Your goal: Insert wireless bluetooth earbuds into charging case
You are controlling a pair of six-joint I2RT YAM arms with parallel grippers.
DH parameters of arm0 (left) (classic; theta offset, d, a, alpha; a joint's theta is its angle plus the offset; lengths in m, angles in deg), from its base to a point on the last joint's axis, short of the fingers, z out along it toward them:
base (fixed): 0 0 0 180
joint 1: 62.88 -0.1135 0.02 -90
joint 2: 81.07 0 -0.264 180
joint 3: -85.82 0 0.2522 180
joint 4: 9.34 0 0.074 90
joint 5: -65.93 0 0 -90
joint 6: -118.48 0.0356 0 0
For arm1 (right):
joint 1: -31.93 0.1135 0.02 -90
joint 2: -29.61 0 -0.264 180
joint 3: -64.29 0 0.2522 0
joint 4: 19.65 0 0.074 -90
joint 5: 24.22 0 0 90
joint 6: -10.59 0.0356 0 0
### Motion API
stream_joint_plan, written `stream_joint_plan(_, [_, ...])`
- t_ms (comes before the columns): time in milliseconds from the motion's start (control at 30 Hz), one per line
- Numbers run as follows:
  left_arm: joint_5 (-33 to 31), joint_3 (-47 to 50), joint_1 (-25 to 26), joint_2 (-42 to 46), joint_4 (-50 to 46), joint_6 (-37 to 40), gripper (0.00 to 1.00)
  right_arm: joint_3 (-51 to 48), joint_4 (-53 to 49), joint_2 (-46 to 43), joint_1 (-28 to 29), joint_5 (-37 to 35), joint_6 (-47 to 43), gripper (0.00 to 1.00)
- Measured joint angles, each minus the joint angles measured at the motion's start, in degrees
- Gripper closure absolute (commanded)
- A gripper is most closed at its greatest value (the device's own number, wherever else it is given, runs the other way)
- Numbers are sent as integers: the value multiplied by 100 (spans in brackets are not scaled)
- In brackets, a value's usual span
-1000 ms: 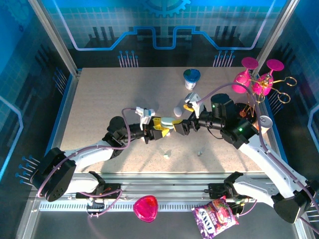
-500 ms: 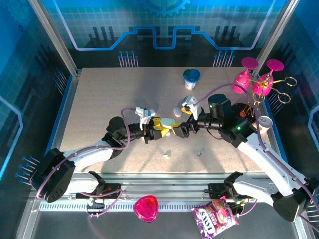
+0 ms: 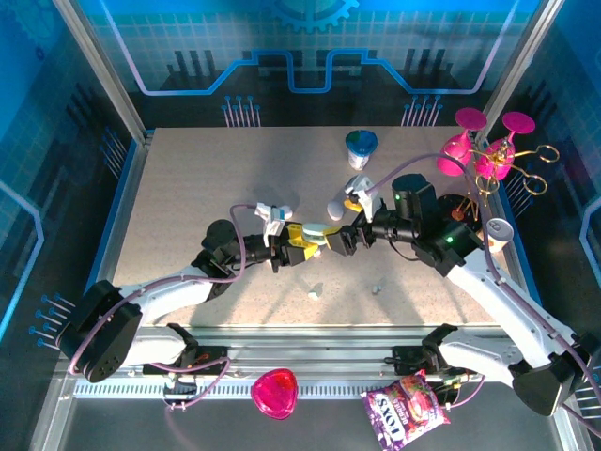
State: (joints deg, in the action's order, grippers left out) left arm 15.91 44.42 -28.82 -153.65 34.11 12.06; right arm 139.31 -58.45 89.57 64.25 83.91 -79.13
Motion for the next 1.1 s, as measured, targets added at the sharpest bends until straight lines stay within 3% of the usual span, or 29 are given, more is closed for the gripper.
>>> stream_joint_plan(533, [199,76,7,74,50,48,71,184,107,-48,-212,-76,229,4])
stream_joint_plan(800, [289,81,7,74,63,120,71,181,9,-275,-55,481,-424,25])
stream_joint_plan(1100, [588,81,7,205,92,195,71,481,-459,321,-7,754,-1143,54])
